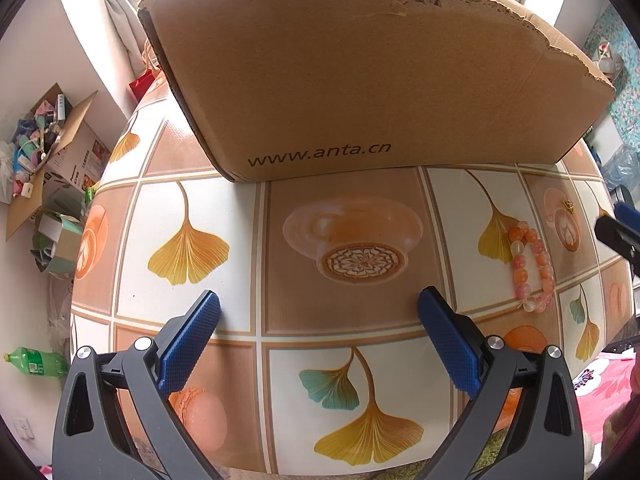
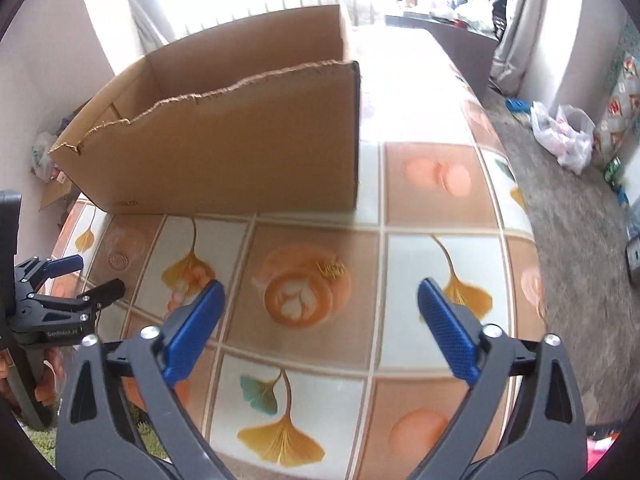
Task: Organize jewelry
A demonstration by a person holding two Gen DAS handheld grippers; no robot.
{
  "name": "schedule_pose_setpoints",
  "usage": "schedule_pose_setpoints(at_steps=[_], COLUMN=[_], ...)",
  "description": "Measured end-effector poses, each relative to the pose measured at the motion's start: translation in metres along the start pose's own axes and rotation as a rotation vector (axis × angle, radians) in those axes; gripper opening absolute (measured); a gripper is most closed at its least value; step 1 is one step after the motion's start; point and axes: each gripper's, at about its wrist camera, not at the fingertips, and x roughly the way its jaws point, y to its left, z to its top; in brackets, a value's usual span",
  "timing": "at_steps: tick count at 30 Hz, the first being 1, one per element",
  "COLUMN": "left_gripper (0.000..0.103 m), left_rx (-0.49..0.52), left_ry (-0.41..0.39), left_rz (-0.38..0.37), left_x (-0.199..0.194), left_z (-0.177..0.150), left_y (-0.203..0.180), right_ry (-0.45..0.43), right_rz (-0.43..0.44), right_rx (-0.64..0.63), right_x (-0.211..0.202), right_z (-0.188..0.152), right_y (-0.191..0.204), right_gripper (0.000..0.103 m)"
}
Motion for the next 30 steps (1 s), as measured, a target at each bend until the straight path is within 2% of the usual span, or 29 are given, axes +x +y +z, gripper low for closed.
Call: schedule_pose_setpoints(at_steps=[3, 8, 15, 25, 28, 30], left_gripper=[0.097, 0.097, 0.097, 0.097, 0.097, 0.097], left_rx=[0.000, 0.001, 0.003, 0.005, 0.005, 0.005], left_ry=[-0.001, -0.002, -0.004, -0.006, -0.007, -0.009], left_rz=[0.000, 0.000, 0.000, 0.000, 0.000, 0.000], left_x=[0.000, 0.000, 0.000, 0.000, 0.000, 0.000], left_z=[0.000, 0.000, 0.000, 0.001, 0.000, 0.001], left_y=[0.000, 0.000, -0.001, -0.001, -0.001, -0.001], right_ry=[0.020, 0.037, 0.037, 0.023, 0.019, 0.019], right_rz=[0.001, -0.011, -0.030, -0.046, -0.043, -0.040], right_rx=[-0.024, -0.055, -0.059, -0.074, -0.072, -0.068], right_x=[0.011, 0.024, 0.027, 0.025, 0.027, 0.031], right_z=[0.005, 0.004, 0.000, -0.004, -0.002, 0.001], right_y=[0.003, 0.009, 0.005, 0.011, 0.009, 0.004], right_gripper=[0.062, 0.044, 0.033, 0.025, 0.017, 0.005])
